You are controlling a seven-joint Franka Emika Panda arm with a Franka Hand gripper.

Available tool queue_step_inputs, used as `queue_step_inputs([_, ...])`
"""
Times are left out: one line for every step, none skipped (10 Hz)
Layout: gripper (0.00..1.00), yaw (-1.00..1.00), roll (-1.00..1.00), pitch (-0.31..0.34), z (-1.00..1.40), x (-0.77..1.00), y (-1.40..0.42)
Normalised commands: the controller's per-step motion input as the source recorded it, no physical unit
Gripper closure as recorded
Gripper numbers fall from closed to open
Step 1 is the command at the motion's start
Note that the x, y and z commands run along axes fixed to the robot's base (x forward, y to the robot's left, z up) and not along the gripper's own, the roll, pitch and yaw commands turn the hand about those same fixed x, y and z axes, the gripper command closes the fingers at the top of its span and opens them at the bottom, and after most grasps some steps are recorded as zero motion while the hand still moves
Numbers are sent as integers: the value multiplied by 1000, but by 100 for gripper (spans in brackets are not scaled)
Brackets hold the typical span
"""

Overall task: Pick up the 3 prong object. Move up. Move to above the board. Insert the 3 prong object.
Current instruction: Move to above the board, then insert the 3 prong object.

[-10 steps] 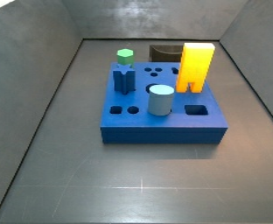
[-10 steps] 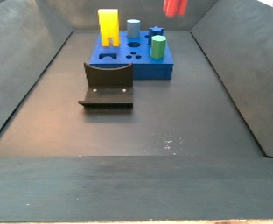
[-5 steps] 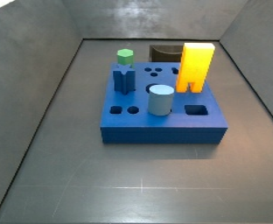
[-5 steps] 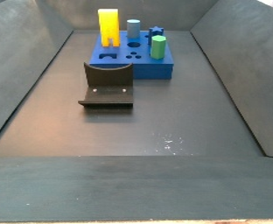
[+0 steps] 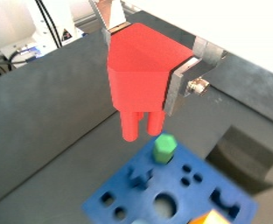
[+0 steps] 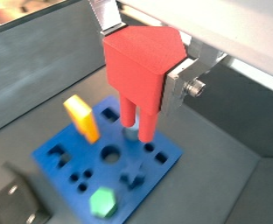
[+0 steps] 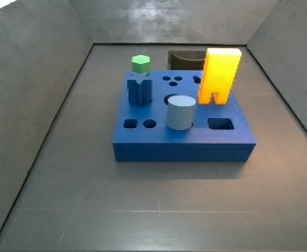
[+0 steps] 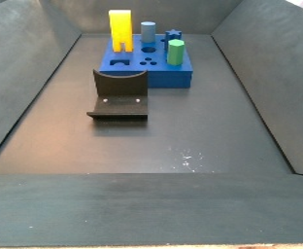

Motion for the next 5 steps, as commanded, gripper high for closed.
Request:
queue_step_inputs([100,-138,33,195,124,195,-598])
queue_step_inputs([100,-44,48,143,74,129,-323])
queue_step_inputs([100,-29,57,113,51,96,-201])
queue_step_inputs([100,0,-20,0,0,0,0])
queue_step_inputs([100,0,21,0,0,6,-34])
